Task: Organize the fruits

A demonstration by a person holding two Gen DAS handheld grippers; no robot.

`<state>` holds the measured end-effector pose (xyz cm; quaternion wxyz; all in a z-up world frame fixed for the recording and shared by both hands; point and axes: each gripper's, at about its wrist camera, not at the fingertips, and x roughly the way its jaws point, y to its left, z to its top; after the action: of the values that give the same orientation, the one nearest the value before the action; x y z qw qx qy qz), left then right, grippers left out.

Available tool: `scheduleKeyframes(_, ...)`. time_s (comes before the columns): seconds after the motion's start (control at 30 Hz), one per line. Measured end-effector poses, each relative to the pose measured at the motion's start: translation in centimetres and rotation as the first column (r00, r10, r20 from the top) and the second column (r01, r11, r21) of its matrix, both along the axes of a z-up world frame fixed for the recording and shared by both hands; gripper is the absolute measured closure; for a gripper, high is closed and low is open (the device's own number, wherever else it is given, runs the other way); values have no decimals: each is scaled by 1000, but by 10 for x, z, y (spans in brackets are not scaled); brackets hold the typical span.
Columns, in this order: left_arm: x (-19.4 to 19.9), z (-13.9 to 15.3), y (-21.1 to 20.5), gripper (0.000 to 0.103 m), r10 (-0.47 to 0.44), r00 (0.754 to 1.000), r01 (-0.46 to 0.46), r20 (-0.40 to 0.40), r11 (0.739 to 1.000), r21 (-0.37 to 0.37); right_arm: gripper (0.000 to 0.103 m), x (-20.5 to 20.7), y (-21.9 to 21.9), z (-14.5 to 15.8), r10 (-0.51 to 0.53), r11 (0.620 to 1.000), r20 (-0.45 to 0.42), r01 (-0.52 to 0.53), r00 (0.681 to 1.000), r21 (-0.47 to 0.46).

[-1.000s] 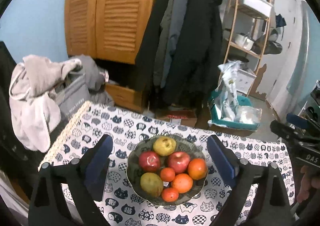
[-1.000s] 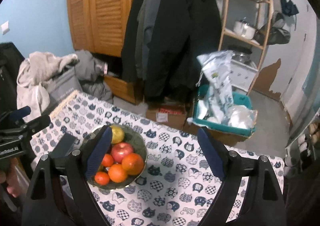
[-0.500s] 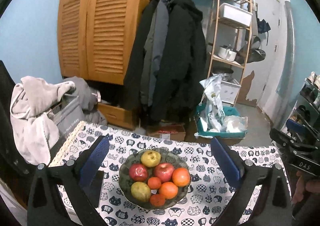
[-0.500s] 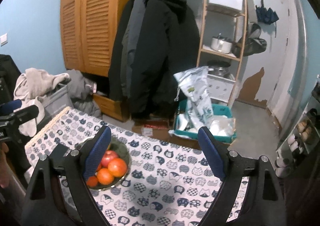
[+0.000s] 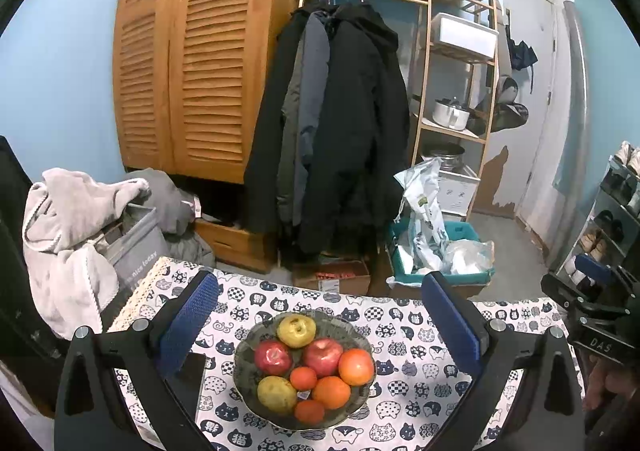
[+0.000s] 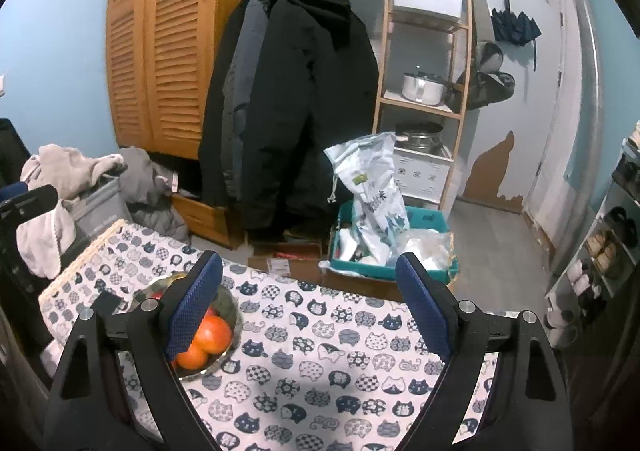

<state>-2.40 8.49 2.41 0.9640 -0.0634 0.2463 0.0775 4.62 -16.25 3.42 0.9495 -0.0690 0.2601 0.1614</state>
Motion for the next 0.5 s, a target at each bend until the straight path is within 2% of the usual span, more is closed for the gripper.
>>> scheduleKeyframes(0.5, 4, -1, -4, 1, 17, 1000, -17, -20, 999, 28, 16, 2, -3, -2, -1, 1000, -11, 1, 1000, -2)
